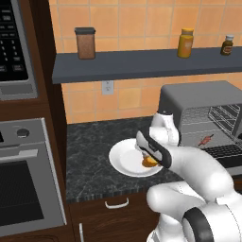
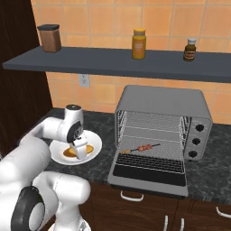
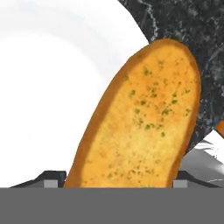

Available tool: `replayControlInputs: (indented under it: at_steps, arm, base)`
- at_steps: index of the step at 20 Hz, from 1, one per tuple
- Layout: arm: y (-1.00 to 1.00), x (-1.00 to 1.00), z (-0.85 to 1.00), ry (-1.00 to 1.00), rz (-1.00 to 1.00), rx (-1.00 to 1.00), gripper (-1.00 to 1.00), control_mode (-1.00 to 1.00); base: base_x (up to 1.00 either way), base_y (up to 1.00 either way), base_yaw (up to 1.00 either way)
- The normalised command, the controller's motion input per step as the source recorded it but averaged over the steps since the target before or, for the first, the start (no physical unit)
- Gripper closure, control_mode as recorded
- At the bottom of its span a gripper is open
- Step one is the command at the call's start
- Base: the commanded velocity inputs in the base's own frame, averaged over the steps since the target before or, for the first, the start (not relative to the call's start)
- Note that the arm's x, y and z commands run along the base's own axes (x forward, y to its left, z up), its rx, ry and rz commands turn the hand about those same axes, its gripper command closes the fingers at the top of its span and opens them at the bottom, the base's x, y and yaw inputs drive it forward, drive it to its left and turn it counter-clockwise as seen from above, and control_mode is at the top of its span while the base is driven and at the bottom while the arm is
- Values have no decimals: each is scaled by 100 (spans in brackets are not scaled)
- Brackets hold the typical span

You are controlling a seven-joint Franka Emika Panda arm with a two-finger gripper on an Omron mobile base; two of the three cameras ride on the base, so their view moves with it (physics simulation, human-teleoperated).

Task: Pick up the kebab skewer and baguette bread, and place them inside the toaster oven. Close the toaster oven door and start by setting the timer.

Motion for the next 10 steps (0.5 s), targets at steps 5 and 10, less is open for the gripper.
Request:
replayControlInputs:
  at_steps: [5, 10]
  arm:
    - [-99, -84, 75, -3, 34, -1, 100, -100]
    - [-100, -68, 65, 0, 33, -11, 100, -100]
  base:
    - [0, 0, 0]
    - [0, 0, 0]
